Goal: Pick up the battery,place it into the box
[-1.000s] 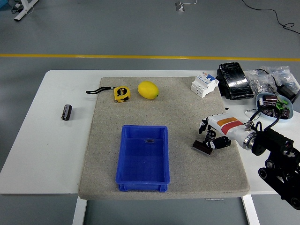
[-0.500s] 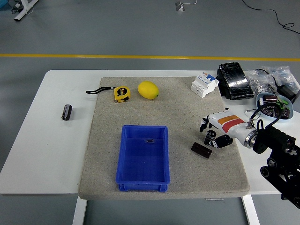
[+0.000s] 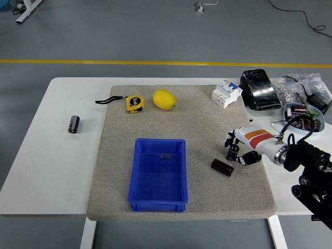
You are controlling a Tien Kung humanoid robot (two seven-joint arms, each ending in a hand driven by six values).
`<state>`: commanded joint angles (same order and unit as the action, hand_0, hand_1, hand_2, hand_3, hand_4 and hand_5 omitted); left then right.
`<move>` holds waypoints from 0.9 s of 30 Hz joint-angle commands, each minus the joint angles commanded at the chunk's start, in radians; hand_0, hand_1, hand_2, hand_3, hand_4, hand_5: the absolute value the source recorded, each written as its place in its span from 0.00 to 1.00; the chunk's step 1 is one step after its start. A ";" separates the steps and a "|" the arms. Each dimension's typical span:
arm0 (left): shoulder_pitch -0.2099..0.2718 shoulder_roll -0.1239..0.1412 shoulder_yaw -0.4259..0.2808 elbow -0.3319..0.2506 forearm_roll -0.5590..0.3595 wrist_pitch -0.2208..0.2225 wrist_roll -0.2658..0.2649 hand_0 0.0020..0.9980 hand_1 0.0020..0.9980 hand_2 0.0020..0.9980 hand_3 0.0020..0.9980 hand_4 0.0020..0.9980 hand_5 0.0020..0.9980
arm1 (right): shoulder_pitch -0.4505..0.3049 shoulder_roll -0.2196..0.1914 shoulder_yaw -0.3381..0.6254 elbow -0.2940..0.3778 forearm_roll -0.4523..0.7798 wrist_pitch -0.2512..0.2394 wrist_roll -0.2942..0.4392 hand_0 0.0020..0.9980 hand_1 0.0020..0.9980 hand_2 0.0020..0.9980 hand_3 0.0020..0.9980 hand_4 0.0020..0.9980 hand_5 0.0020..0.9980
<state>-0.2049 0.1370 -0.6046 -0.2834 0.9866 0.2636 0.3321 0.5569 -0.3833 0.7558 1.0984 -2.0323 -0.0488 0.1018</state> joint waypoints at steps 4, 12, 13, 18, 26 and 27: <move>-0.001 0.000 0.000 0.000 0.002 -0.001 0.000 0.61 0.55 0.61 0.62 0.61 0.68 | 0.000 0.002 0.003 -0.003 0.001 -0.002 0.002 0.51 0.49 0.53 0.52 0.77 0.00; -0.004 0.001 0.003 0.000 -0.004 -0.002 -0.002 0.61 0.55 0.61 0.62 0.61 0.68 | -0.002 0.004 0.008 -0.011 0.007 -0.002 0.004 0.50 0.46 0.50 0.49 0.74 0.00; -0.004 0.001 0.004 0.000 -0.004 -0.001 -0.002 0.61 0.55 0.61 0.62 0.61 0.68 | -0.002 0.004 0.008 -0.011 0.007 -0.002 0.004 0.50 0.46 0.50 0.49 0.74 0.00; -0.004 0.001 0.004 0.000 -0.004 -0.002 -0.002 0.61 0.55 0.61 0.62 0.61 0.68 | -0.002 0.004 0.011 -0.007 0.007 0.001 0.003 0.50 0.43 0.47 0.47 0.74 0.00; -0.005 0.002 0.005 0.000 -0.004 -0.004 -0.003 0.61 0.55 0.60 0.62 0.61 0.68 | 0.000 0.004 0.018 0.000 0.007 0.003 0.002 0.50 0.42 0.47 0.47 0.74 0.00; -0.005 0.002 0.005 0.000 -0.003 -0.004 -0.003 0.61 0.55 0.60 0.62 0.61 0.68 | 0.000 0.004 0.019 0.000 0.007 0.003 0.002 0.50 0.42 0.47 0.47 0.74 0.00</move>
<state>-0.2100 0.1392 -0.5996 -0.2839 0.9835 0.2596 0.3292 0.5568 -0.3797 0.7748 1.0988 -2.0251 -0.0457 0.1038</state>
